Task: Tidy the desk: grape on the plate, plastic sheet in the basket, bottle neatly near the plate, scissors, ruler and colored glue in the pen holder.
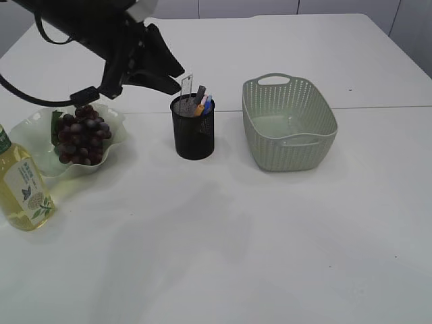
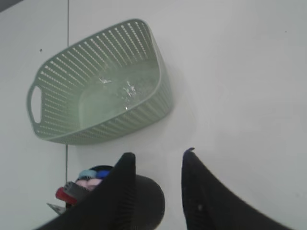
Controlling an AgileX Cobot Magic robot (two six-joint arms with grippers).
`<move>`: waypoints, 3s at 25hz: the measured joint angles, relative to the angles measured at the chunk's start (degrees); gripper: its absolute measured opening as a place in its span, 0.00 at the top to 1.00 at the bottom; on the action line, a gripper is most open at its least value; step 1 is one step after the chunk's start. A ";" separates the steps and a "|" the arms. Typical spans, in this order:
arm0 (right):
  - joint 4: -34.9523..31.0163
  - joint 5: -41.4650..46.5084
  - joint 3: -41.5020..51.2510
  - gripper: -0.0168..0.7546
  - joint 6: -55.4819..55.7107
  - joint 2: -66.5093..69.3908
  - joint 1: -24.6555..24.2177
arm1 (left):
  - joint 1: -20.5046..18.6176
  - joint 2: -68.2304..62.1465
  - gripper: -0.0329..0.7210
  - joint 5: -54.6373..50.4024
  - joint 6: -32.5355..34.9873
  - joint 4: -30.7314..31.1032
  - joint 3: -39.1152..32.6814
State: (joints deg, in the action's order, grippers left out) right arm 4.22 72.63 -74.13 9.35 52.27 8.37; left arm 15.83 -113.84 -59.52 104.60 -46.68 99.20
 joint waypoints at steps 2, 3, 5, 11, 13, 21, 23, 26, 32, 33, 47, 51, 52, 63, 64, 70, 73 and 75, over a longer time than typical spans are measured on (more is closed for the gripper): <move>-0.02 0.00 0.00 0.38 0.00 0.00 0.00 | 0.00 0.82 0.63 -1.17 -3.73 3.58 0.00; -0.02 0.00 0.00 0.38 0.00 0.00 0.00 | 0.00 1.23 0.63 -1.67 -5.38 5.10 0.00; -0.02 0.00 0.00 0.38 0.00 0.00 0.00 | 0.00 1.66 0.63 -3.25 -9.65 8.37 0.00; 0.02 0.00 0.00 0.38 0.00 0.00 0.00 | 0.00 2.30 0.63 -6.94 -24.70 16.70 0.00; 0.11 0.00 0.00 0.38 0.00 0.00 0.00 | 0.00 2.30 0.63 -7.46 -30.66 19.73 0.00; 0.11 0.00 0.00 0.38 0.00 0.00 0.00 | 0.00 2.30 0.63 -7.95 -56.89 31.82 0.00; 0.11 0.00 0.00 0.38 0.00 0.00 0.00 | 0.00 2.30 0.63 -8.08 -61.46 33.64 0.00; -1.44 0.00 0.00 0.38 0.00 0.00 0.00 | 0.00 2.30 0.63 -8.12 -68.04 36.45 0.00; -2.04 0.00 0.04 0.38 0.00 -1.47 0.00 | -0.61 2.30 0.63 -10.10 -76.69 41.68 0.00; -1.92 0.00 0.04 0.38 0.00 -2.02 0.00 | -0.86 2.30 0.63 -10.32 -77.22 41.90 0.00; -0.99 0.12 1.21 0.38 -0.83 -8.23 0.00 | -3.63 5.30 0.63 -10.96 -82.83 47.16 0.00; -0.68 0.12 1.21 0.38 -1.06 -9.53 0.00 | -3.88 8.68 0.63 -10.29 -84.44 46.68 0.00; -0.45 0.12 1.21 0.38 -1.06 -9.88 0.00 | -4.31 9.29 0.63 -9.87 -84.85 46.68 0.00; 0.30 0.26 1.26 0.38 -1.47 -13.16 0.00 | -12.96 16.77 0.63 -3.26 -86.75 35.97 0.00; 0.30 0.26 1.26 0.38 -1.47 -13.44 0.00 | -12.95 17.58 0.63 -3.01 -86.75 35.43 0.00; 0.42 0.41 1.38 0.38 -1.47 -15.16 0.00 | -12.23 21.36 0.63 -3.08 -86.64 29.87 0.00; 0.42 0.41 1.99 0.39 -1.59 -16.46 0.00 | -11.10 23.13 0.63 -3.08 -86.64 29.08 0.00; 0.42 0.49 2.98 0.39 -1.59 -17.46 0.00 | -10.34 24.67 0.63 -2.10 -86.55 28.96 -1.19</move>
State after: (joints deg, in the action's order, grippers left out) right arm 4.64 73.12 -71.14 7.76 34.80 8.37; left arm 5.49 -89.17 -61.62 18.05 -17.72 98.01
